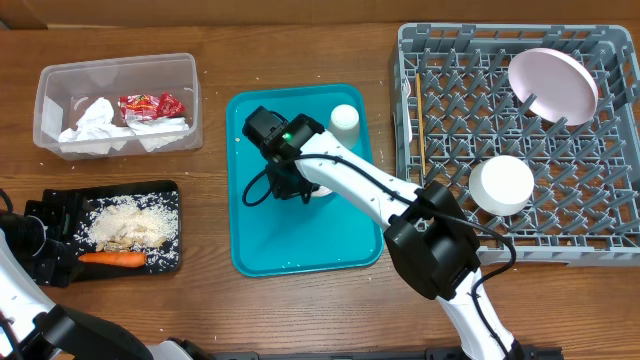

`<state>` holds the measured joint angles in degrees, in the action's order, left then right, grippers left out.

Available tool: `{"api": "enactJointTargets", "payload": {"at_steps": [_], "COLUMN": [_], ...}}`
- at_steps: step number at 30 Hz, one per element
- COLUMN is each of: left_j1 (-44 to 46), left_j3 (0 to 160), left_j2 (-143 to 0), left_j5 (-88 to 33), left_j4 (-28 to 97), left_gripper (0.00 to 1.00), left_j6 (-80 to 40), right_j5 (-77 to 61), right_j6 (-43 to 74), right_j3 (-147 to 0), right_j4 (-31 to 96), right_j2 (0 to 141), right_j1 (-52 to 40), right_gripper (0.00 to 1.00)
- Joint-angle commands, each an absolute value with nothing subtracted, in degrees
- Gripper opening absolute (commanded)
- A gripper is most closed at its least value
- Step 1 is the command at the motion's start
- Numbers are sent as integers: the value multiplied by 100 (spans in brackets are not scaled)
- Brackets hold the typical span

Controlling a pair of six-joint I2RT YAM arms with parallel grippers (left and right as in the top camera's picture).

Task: Sort waste into correct bins and load items into the dishwasher rack
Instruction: 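Carry the pink bowl to the rack and set it down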

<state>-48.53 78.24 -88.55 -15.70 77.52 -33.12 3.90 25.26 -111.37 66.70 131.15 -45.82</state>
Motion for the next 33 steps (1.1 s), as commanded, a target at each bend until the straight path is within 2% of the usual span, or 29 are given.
{"api": "enactJointTargets", "payload": {"at_steps": [1,7,12,14,18,25,30,33], "left_j1": [-4873,-4873,-4873,-4873,-4873,-4873,-4873,-4873], "left_j3": [7811,7811,7811,7811,7811,7811,7811,7811], "left_j2": [-8882,-8882,-8882,-8882,-8882,-8882,-8882,-8882], "left_j5": [-1597,-1597,-1597,-1597,-1597,-1597,-1597,-1597], "left_j4": [7749,7749,7749,7749,7749,7749,7749,7749], "left_gripper": [100,100,100,100,100,100,100,100], "left_j6": [-3385,-3385,-3382,-3385,-3382,-3385,-3385,-3385], "right_j5": [202,-316,-495,-709,-2152,-5415,-7017,-7638], "right_j6": [2550,2547,2545,2456,1280,-622,-1332,-1393], "right_j3": [-11153,-11306,-11745,-11804,-11804,-11349,-10398,-9738], "right_j4": [6652,6976,7747,7889,7911,7883,7371,6820], "right_j2": [13170,12899,12060,11399,10401,10394,10405,10405], "right_j1": [-4569,-4405,-3938,-3489,-1973,379,1321,1579], "right_gripper": [4,4,4,4,4,4,4,4]}}
